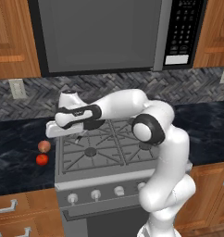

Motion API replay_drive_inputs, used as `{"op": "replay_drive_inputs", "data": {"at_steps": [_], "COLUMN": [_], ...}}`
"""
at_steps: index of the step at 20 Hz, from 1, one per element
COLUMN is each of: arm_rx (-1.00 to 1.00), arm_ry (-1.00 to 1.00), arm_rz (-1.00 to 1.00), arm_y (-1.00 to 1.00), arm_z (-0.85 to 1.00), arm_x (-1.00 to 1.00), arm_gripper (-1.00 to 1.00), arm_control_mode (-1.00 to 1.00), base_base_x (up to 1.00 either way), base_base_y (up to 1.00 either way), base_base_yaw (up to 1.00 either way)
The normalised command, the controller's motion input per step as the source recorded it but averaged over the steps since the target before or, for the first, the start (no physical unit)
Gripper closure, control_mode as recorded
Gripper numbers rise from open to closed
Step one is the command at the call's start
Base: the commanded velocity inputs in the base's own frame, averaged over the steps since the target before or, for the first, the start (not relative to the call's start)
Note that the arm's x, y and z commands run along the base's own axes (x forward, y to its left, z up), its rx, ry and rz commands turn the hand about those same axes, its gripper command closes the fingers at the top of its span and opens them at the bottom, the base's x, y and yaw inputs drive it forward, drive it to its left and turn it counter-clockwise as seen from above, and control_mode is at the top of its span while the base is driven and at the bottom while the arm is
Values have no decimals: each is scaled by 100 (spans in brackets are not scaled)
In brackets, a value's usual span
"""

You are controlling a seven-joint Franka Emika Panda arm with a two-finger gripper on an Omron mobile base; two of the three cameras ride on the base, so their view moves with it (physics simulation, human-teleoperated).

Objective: Place the pan on the rear left burner on the stove. Then place the tomato and the onion in the pan and turn on the rear left burner.

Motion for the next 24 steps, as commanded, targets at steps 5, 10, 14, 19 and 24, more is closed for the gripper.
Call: {"op": "replay_drive_inputs", "data": {"at_steps": [5, 10, 14, 19, 24], "arm_rx": [0, 0, 0, 0, 0], "arm_ry": [0, 0, 0, 0, 0], "arm_rz": [11, 1, 0, 0, 0], "arm_y": [41, 42, 26, 10, 5], "arm_z": [0, 0, -2, -16, -21], "arm_x": [0, 1, 8, 27, 34], "arm_gripper": [-100, -100, -100, -100, -100], "arm_control_mode": [-100, -100, -100, -100, -100], "base_base_x": [0, 0, 0, 0, 0], "base_base_y": [0, 0, 0, 0, 0], "base_base_yaw": [0, 0, 0, 0, 0]}}
